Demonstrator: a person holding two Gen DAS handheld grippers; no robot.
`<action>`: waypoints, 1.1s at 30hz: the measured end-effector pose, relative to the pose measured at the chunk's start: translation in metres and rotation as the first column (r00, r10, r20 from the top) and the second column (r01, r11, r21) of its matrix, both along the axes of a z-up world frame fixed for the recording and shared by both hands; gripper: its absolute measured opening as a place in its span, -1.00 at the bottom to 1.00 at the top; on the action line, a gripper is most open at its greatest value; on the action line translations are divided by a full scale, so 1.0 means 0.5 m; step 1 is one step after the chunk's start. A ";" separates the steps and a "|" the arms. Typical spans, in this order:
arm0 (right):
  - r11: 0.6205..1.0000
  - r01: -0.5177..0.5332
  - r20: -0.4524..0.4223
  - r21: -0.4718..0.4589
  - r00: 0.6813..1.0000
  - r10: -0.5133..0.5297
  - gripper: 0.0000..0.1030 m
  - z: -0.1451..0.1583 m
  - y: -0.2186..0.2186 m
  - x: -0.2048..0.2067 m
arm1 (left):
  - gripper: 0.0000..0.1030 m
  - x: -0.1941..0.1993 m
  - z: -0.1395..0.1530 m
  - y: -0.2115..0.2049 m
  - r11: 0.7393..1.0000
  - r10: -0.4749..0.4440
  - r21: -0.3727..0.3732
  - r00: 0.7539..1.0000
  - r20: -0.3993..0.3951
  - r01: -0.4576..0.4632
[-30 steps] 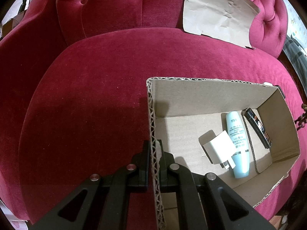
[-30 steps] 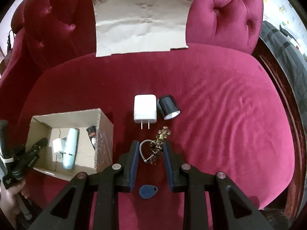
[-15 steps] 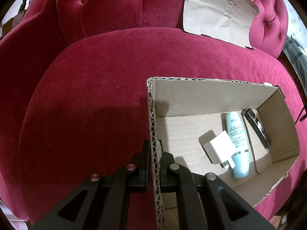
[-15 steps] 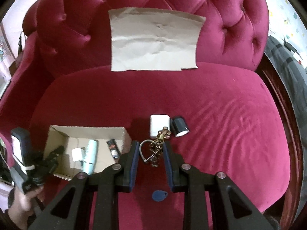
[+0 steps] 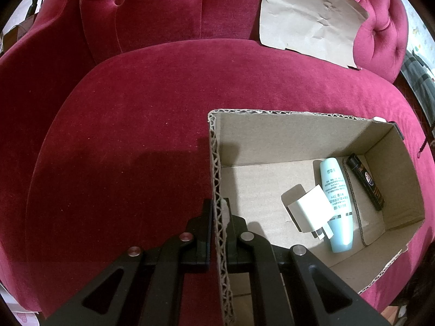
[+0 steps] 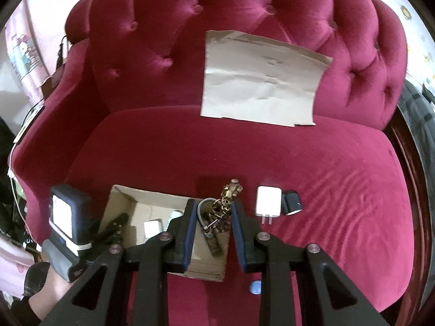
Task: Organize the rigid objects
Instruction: 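Lift the keyring with the right gripper and carry it over the box, then open the right gripper to drop the keyring into the box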
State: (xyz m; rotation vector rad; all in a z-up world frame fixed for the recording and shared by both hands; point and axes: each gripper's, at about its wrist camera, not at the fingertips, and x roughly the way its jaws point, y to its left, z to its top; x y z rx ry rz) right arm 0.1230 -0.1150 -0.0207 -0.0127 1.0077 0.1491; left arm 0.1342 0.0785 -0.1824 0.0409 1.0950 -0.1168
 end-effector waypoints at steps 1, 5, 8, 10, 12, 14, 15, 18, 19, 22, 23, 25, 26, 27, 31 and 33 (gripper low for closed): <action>1.000 -0.008 0.000 0.002 1.000 0.008 -0.49 0.000 0.008 0.000 | -0.90 0.000 0.000 0.000 1.000 -0.001 0.000 1.000 0.000 0.001; 0.999 -0.052 -0.010 -0.001 0.999 0.052 -0.49 -0.010 0.042 0.001 | -0.90 0.000 0.000 0.000 1.000 -0.001 0.001 1.000 0.001 0.001; 0.997 -0.083 -0.023 -0.002 0.996 0.083 -0.49 -0.022 0.068 0.001 | -0.90 0.000 0.000 0.000 1.000 0.000 0.000 1.000 0.000 0.000; 0.996 -0.094 -0.028 -0.005 0.995 0.094 -0.49 -0.029 0.080 0.000 | -0.90 0.000 0.000 0.000 1.000 -0.001 0.000 1.000 0.000 0.001; 0.994 -0.108 -0.039 -0.010 0.993 0.108 -0.49 -0.041 0.094 0.000 | -0.90 0.000 0.000 0.000 1.000 -0.001 0.000 1.000 0.000 0.001; 0.993 -0.119 -0.049 -0.016 0.992 0.118 -0.49 -0.053 0.106 0.000 | -0.90 0.000 0.000 0.001 1.000 -0.001 0.000 1.000 0.000 0.001; 0.992 -0.122 -0.054 -0.017 0.991 0.121 -0.49 -0.059 0.109 0.000 | -0.90 0.000 0.000 0.001 1.000 -0.001 0.000 1.000 0.000 0.001; 0.991 -0.131 -0.072 -0.024 0.989 0.129 -0.49 -0.081 0.122 0.003 | -0.90 0.000 0.000 0.001 1.000 -0.001 0.000 1.000 0.000 0.001; 0.991 -0.133 -0.076 -0.026 0.988 0.131 -0.49 -0.086 0.125 0.003 | -0.90 0.000 0.000 0.001 1.000 -0.001 0.000 1.000 0.000 0.001; 0.990 -0.136 -0.091 -0.032 0.987 0.132 -0.49 -0.105 0.133 0.007 | -0.90 0.000 0.000 0.001 1.000 -0.001 0.001 1.000 0.000 0.001; 0.990 -0.134 -0.098 -0.032 0.987 0.131 -0.49 -0.113 0.136 0.008 | -0.90 0.000 0.000 0.001 1.000 -0.001 0.001 1.000 0.000 0.001; 0.991 -0.132 -0.110 -0.035 0.986 0.128 -0.49 -0.128 0.139 0.012 | -0.90 0.000 0.000 0.001 1.000 -0.001 0.000 1.000 0.000 0.001; 0.991 -0.132 -0.114 -0.034 0.985 0.127 -0.49 -0.133 0.140 0.013 | -0.90 0.000 0.000 0.001 1.000 -0.001 0.000 1.000 0.000 0.001; 0.991 -0.130 -0.119 -0.031 0.985 0.126 -0.49 -0.139 0.142 0.014 | -0.90 0.000 0.000 0.001 1.000 -0.001 0.001 1.000 0.000 0.001; 0.991 -0.127 -0.142 -0.032 0.982 0.121 -0.49 -0.164 0.144 0.021 | -0.89 0.000 0.000 0.001 1.000 -0.002 0.001 1.000 0.000 0.002; 0.991 -0.127 -0.151 -0.036 0.981 0.121 -0.49 -0.175 0.146 0.021 | -0.89 0.000 0.000 0.001 1.000 -0.001 0.000 1.000 0.000 0.001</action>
